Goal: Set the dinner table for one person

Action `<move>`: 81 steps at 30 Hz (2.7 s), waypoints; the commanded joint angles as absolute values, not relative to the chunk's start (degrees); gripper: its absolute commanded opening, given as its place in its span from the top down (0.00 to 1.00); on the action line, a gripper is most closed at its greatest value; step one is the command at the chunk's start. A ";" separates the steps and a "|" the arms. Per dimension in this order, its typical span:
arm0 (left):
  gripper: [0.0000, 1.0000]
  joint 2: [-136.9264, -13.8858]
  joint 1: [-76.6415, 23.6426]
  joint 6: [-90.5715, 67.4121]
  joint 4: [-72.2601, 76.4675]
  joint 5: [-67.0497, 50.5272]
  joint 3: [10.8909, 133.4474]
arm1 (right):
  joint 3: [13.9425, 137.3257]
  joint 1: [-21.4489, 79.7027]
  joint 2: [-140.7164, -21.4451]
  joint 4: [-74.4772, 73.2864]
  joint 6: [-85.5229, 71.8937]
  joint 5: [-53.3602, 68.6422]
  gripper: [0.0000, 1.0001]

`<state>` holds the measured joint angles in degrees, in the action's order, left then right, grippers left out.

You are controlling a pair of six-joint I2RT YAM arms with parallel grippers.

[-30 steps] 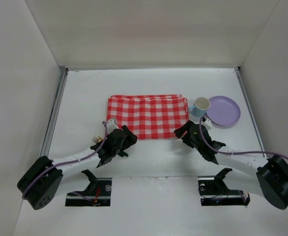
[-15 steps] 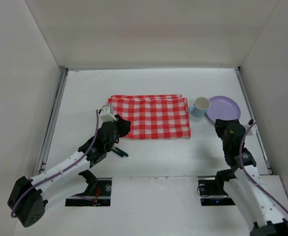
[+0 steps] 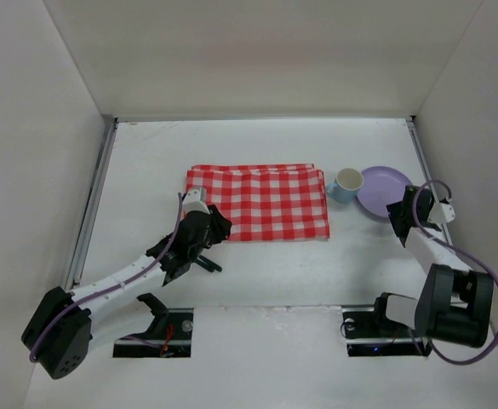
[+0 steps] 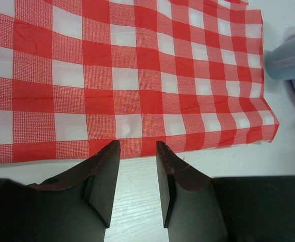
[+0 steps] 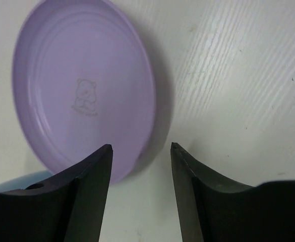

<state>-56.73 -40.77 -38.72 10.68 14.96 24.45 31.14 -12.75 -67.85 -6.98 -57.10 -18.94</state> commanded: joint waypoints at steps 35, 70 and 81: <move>0.49 -46.33 -25.28 -40.69 11.88 11.25 20.75 | 55.19 30.70 -73.36 -1.42 -48.33 -7.57 0.97; 0.54 -49.22 -25.44 -41.22 11.86 10.72 18.54 | 62.05 31.68 -101.07 -7.91 -46.06 -5.18 0.83; 0.54 -47.46 -25.62 -41.22 12.04 10.90 17.75 | 60.12 33.26 -92.31 -8.35 -42.72 -8.17 0.37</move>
